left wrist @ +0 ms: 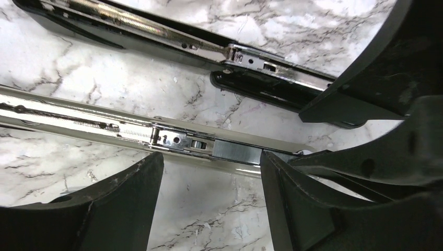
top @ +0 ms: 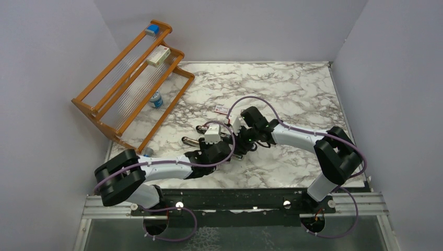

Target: Load the staples into the stapler

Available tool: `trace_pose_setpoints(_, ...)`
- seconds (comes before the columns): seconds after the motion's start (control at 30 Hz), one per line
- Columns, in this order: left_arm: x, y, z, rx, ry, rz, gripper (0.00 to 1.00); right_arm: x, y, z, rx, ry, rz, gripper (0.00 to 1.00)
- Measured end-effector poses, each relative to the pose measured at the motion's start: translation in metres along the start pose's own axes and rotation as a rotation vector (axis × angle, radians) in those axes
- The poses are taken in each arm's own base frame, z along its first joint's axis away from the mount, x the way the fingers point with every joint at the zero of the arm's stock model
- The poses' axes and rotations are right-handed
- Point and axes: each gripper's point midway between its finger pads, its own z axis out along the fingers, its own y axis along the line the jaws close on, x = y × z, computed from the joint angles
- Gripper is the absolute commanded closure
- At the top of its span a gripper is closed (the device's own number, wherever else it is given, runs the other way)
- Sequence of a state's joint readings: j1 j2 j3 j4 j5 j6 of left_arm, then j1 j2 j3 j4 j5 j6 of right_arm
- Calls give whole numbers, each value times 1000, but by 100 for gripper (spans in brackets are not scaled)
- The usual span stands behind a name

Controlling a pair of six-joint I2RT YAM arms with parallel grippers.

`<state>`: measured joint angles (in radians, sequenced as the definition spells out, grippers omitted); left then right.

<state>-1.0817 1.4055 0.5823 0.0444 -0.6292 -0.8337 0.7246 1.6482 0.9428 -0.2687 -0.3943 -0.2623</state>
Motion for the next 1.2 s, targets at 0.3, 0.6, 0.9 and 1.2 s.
trace_pose_setpoints(0.3,-53,-9,-32,76,-126,-45,29,-4,3,-7,-3,-21,-9,55)
trace_pose_setpoints(0.6,-91,35,-38,7,-196,-140,29,-38,9,-27,-4,-151,-64,53)
trace_pose_setpoints(0.9,-79,68,-34,-55,-135,-136,29,-35,9,4,-67,-109,-49,53)
trace_pose_setpoints(1.2,-78,69,-39,-40,-128,-140,29,-44,10,23,-89,-108,-56,53)
